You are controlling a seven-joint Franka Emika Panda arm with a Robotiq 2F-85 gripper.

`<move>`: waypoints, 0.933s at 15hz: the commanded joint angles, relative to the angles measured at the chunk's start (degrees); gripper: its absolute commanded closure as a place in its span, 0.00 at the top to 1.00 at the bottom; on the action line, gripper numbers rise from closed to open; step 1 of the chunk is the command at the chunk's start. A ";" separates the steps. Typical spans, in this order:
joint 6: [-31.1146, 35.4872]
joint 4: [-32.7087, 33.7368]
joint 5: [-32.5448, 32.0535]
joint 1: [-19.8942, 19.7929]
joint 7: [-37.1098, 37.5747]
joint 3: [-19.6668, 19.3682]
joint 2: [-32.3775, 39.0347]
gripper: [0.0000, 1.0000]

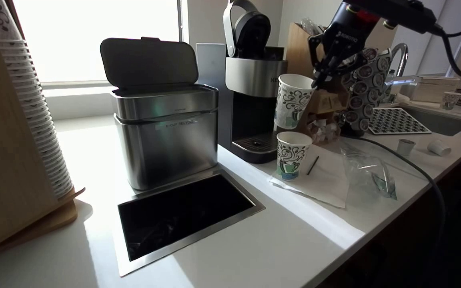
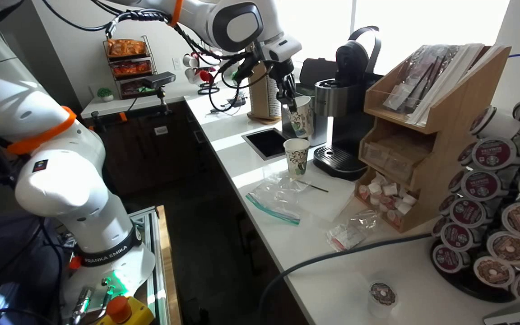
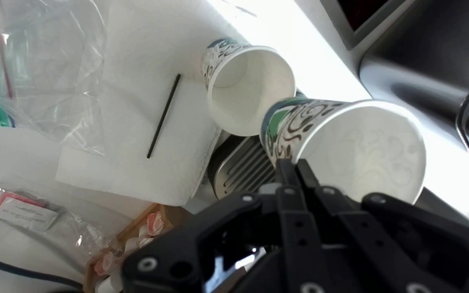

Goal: Remove the cup from the stack

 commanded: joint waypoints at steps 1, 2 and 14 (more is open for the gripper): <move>-4.19 -0.94 0.04 -1.24 3.05 0.24 -3.89 0.01; -5.06 -1.18 -0.31 -1.77 3.94 0.15 -4.71 0.01; -8.90 -8.26 -2.63 -11.37 6.38 -5.02 -12.04 0.01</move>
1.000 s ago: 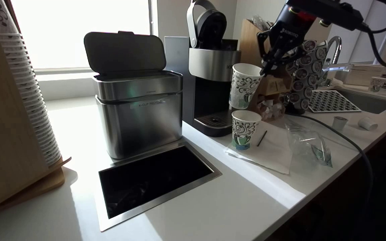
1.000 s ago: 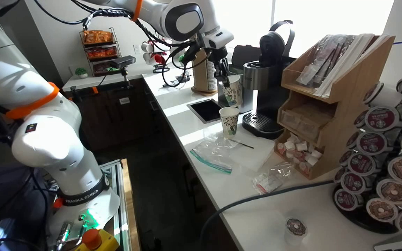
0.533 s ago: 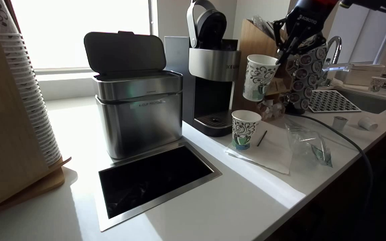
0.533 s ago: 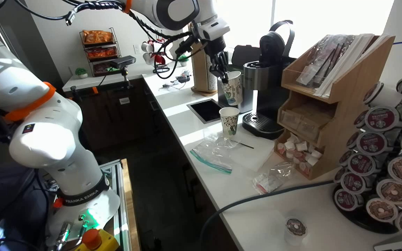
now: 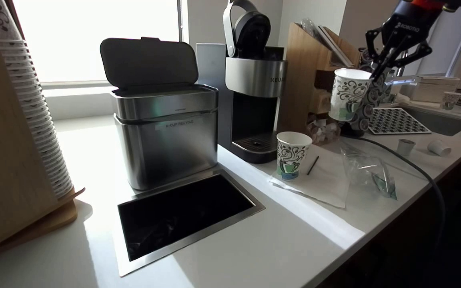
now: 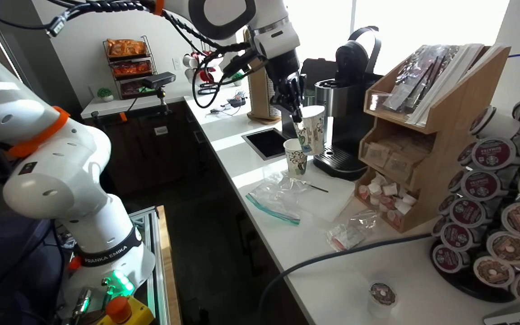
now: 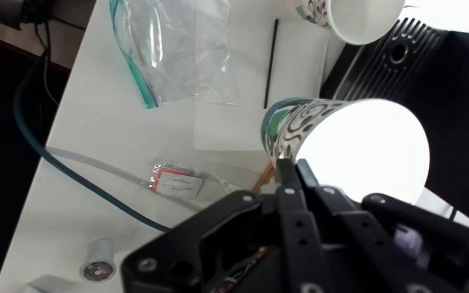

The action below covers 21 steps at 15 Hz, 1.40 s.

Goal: Remove the cup from the stack

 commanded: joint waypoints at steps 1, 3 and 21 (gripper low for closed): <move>-0.10 -5.25 -0.09 -1.34 -1.97 -2.18 -3.34 0.01; -0.93 -7.59 -1.70 -3.29 -1.46 -2.72 -4.83 0.01; 7.09 -16.60 -2.24 -12.41 -4.37 -8.62 -4.52 0.01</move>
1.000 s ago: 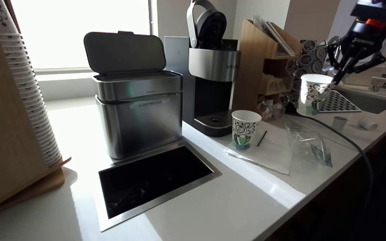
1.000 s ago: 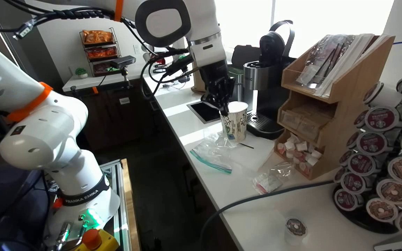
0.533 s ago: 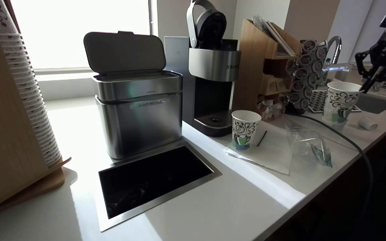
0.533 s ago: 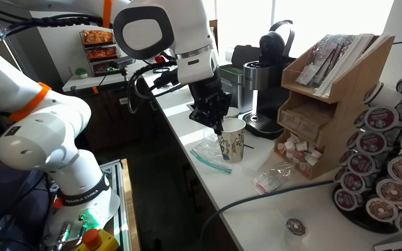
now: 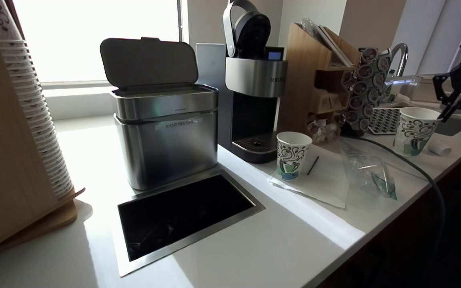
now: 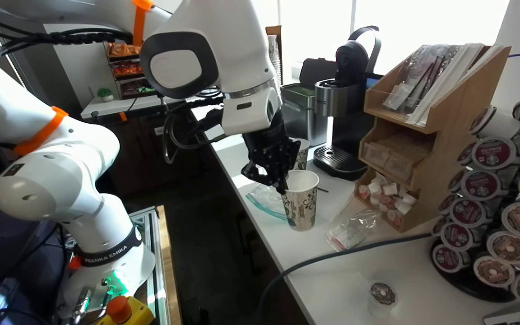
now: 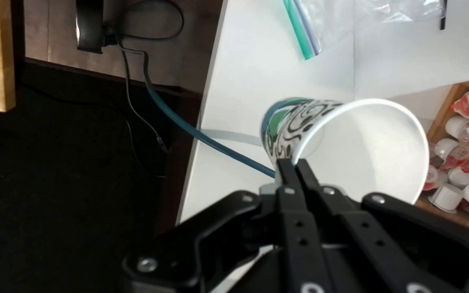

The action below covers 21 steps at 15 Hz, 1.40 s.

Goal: Remove the cup from the stack

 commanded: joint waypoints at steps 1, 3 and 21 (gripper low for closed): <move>3.99 -1.72 1.54 0.02 -0.89 -0.46 2.34 0.01; 6.16 -2.43 3.47 0.56 -1.56 -1.36 3.40 0.01; 7.09 -0.64 8.85 0.98 -4.04 -3.52 11.11 0.36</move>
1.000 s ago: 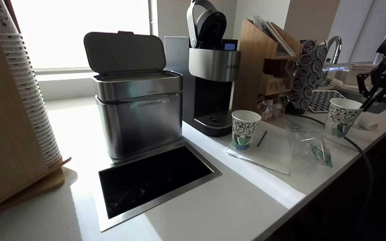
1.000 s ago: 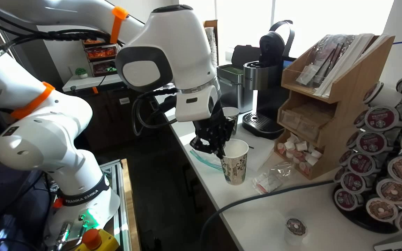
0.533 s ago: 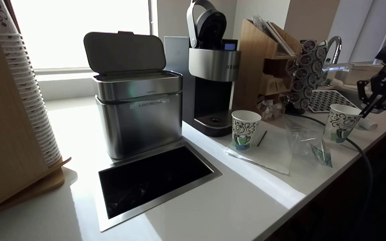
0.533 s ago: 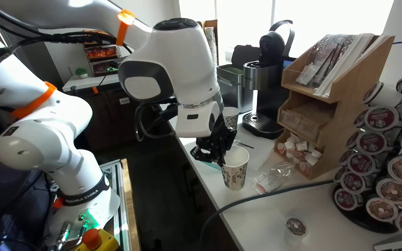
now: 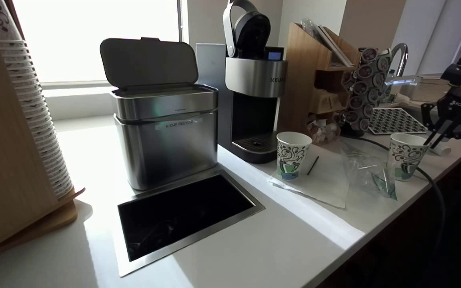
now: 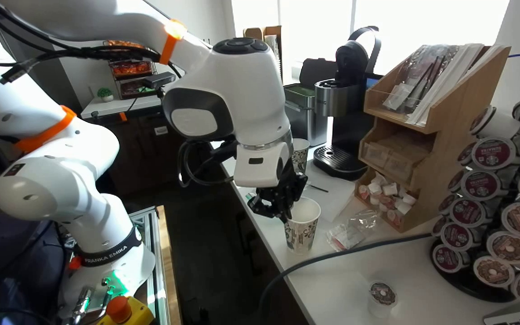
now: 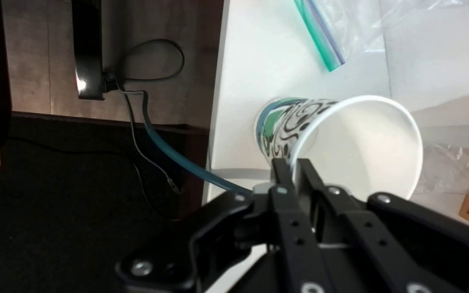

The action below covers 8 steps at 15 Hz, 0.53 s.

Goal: Remove the cup from the stack

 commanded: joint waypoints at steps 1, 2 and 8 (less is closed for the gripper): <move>0.33 0.67 0.44 0.40 -0.89 -0.01 1.00 0.43; 0.63 0.58 0.46 0.47 -1.07 -0.01 0.84 0.52; 0.07 1.13 -1.40 0.33 -1.30 1.47 -1.61 0.96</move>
